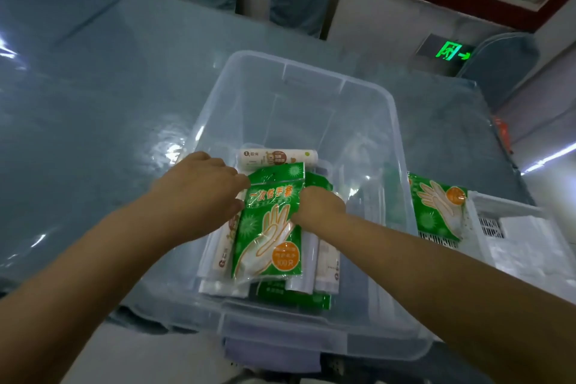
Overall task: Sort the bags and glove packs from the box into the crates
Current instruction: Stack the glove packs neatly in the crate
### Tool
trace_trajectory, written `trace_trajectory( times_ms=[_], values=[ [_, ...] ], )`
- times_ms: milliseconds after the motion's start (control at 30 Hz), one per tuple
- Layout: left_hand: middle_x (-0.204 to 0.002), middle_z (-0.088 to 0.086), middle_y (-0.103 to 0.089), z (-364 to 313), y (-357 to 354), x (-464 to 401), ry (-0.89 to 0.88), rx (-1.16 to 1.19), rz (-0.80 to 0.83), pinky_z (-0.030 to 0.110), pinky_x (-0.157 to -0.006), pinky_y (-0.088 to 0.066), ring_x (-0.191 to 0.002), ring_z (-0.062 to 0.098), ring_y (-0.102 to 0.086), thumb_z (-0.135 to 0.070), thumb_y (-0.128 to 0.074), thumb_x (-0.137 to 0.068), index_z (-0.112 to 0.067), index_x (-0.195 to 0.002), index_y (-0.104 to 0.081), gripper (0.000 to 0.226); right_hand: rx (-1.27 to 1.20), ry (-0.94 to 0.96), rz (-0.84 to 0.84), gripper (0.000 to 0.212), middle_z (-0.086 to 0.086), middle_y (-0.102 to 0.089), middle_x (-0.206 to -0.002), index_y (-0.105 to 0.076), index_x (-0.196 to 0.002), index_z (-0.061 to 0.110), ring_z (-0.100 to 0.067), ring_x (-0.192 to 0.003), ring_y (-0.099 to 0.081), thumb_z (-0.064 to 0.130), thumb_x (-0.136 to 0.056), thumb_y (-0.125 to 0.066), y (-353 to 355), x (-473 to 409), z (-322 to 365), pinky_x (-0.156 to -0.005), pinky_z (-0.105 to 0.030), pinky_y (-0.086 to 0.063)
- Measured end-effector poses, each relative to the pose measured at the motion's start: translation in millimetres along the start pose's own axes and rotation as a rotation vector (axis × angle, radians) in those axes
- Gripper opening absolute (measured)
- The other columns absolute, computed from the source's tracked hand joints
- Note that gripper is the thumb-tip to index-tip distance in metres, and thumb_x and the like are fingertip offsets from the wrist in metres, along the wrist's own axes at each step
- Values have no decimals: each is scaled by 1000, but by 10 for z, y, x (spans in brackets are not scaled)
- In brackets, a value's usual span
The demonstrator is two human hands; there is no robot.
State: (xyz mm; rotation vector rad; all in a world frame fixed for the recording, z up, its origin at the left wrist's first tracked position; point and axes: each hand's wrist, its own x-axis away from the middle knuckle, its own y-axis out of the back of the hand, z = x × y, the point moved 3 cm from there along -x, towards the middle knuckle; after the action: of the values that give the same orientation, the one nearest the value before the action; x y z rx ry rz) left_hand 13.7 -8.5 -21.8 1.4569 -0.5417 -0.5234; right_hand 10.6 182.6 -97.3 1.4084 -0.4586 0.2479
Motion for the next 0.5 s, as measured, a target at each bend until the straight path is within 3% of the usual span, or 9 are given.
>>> trace_trajectory(
  times_ms=[167, 267, 333, 500],
  values=[
    [-108, -8, -67, -29, -21, -24, -25, -50, 37, 35, -94, -40, -102, 14, -59, -47, -39, -88, -30, -117, -54, 37, 145, 42, -23, 28, 2, -52, -79, -50, -81, 17, -18, -75, -54, 40, -82, -65, -13, 82, 16, -64, -30, -44],
    [-108, -8, -68, -37, -16, -24, -19, -66, 46, 35, -94, -40, -102, 14, -60, -48, -40, -87, -29, -117, -55, 38, 127, 16, -6, 14, -2, -61, -93, -58, -94, 14, -19, -80, -56, 24, -85, -63, -97, 95, 50, -64, -29, -43],
    [-108, -8, -68, -39, -15, -23, -17, -71, 36, 34, -94, -41, -101, 14, -60, -47, -40, -86, -29, -116, -56, 38, 40, -15, 12, 6, -3, -63, -95, -57, -89, 13, -20, -84, -61, 17, -86, -61, -116, 98, 33, -64, -29, -46],
    [-106, -7, -69, -48, 17, 6, -5, -46, 47, 33, -93, -41, -100, 14, -60, -45, -41, -87, -30, -114, -57, 34, -156, 32, -4, 26, 1, -52, -60, -47, -59, 16, -17, -58, -56, 15, -80, -61, 115, 122, 2, -47, -22, -38]
  ],
)
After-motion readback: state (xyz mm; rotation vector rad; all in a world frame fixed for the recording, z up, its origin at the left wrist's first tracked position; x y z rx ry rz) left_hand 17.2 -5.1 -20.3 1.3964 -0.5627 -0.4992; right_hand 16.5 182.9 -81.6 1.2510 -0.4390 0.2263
